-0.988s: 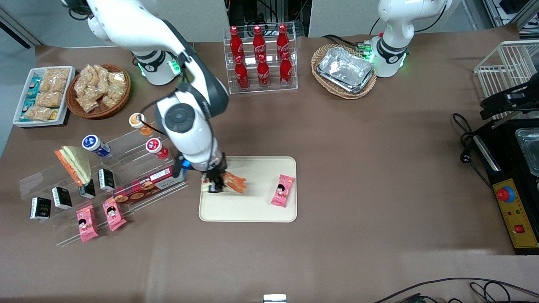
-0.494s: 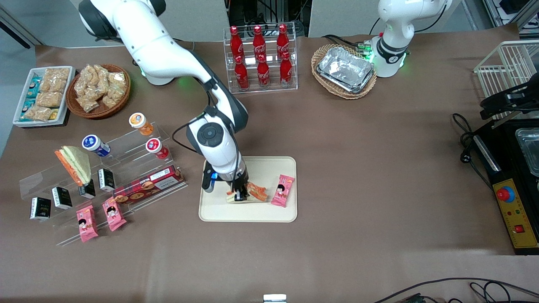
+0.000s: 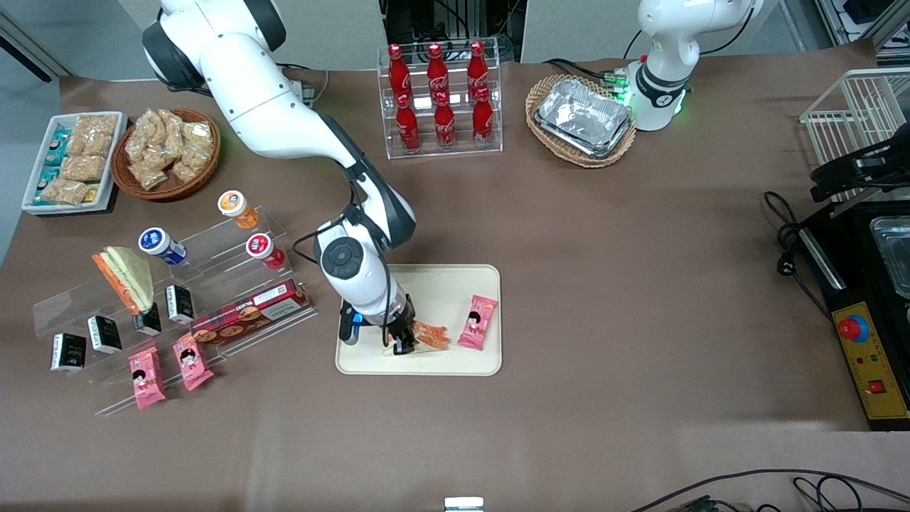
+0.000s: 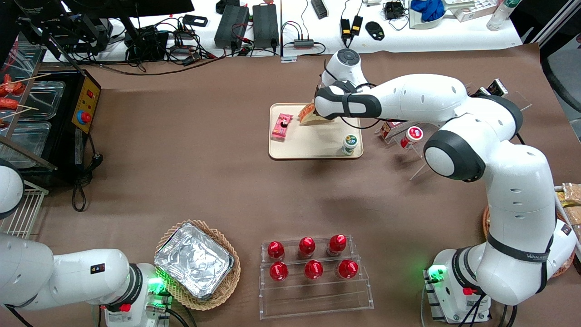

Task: Place sandwich on tray
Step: 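Lower the sandwich onto the tray and open the right gripper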

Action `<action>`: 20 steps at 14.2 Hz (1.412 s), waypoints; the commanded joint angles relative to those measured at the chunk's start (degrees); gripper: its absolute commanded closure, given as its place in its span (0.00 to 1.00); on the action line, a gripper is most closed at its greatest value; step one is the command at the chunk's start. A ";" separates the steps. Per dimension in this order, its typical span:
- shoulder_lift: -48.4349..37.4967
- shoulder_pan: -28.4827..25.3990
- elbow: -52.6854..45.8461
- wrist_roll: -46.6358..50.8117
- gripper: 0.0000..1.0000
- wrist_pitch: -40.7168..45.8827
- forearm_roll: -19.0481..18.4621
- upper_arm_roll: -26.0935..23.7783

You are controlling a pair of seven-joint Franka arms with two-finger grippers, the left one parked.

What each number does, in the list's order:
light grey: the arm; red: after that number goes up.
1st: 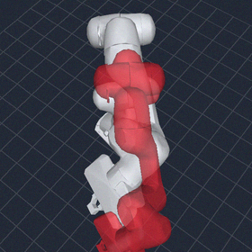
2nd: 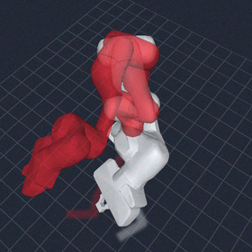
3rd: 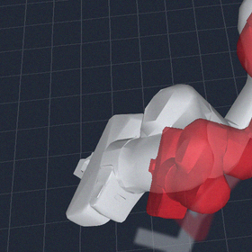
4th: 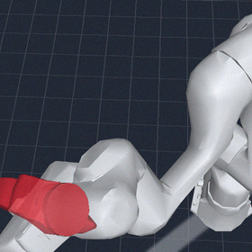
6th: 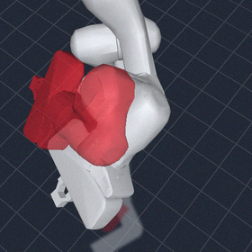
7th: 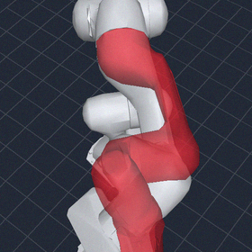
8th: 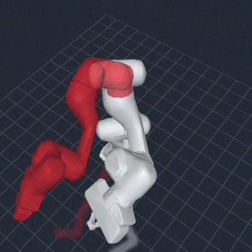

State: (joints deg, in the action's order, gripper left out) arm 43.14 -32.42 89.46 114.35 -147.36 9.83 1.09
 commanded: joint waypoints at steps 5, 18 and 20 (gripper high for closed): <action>6.51 0.78 -7.98 -2.02 0.72 -0.03 2.48 -0.39; -1.73 0.95 -7.55 -1.05 0.00 11.89 2.30 -0.03; -5.42 2.70 -7.20 -1.23 0.00 17.87 2.47 -0.21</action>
State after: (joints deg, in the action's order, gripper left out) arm 43.24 -31.75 81.39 113.77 -137.36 10.81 1.32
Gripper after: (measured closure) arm 0.000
